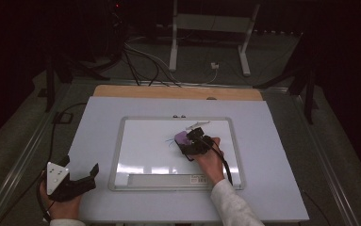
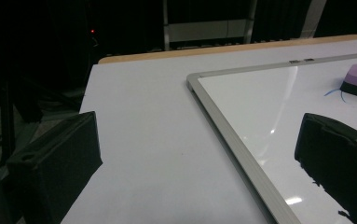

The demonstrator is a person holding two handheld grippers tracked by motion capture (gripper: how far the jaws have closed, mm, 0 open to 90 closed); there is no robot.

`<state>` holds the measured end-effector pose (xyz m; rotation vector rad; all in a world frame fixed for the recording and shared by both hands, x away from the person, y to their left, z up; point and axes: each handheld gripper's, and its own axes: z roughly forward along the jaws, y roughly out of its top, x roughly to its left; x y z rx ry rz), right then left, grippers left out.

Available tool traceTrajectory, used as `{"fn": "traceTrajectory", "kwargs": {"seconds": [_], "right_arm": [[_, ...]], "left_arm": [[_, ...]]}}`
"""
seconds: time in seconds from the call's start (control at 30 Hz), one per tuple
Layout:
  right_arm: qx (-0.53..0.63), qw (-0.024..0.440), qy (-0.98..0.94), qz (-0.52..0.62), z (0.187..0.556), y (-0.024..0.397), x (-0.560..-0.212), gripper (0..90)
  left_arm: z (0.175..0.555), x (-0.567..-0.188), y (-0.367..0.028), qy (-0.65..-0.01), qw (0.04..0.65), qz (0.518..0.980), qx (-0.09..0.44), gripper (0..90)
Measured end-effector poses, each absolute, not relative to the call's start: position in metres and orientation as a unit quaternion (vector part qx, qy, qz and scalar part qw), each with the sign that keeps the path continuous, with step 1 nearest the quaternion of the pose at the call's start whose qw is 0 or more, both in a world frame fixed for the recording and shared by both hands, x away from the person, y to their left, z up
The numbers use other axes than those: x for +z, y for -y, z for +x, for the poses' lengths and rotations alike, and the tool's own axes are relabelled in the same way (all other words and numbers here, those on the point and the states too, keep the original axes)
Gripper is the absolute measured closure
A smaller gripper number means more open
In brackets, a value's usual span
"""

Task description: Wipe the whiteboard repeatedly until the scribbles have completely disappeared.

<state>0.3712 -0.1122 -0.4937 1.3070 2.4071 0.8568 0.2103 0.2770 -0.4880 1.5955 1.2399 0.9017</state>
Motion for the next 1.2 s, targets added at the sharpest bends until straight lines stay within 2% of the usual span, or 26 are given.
{"fn": "traceTrajectory", "kwargs": {"seconds": [0.33, 0.7, 0.8, 1.2], "right_arm": [[0.31, 0.1, -0.863, 0.387, 0.354, 0.08, -0.494, 41.3], [0.286, 0.151, -0.821, 0.471, 0.385, 0.12, -0.493, 41.4], [0.287, 0.145, -0.811, 0.489, 0.39, 0.127, -0.494, 41.4], [0.301, 0.11, -0.86, 0.397, 0.365, 0.074, -0.493, 41.4]], "left_arm": [[0.21, -0.488, -0.278, -0.502, 0.448, 0.644, 0.365, 1.1], [0.21, -0.487, -0.278, -0.501, 0.449, 0.643, 0.365, 1.1], [0.21, -0.488, -0.277, -0.501, 0.448, 0.644, 0.364, 1.1], [0.21, -0.487, -0.278, -0.501, 0.449, 0.644, 0.365, 1.1]]}}
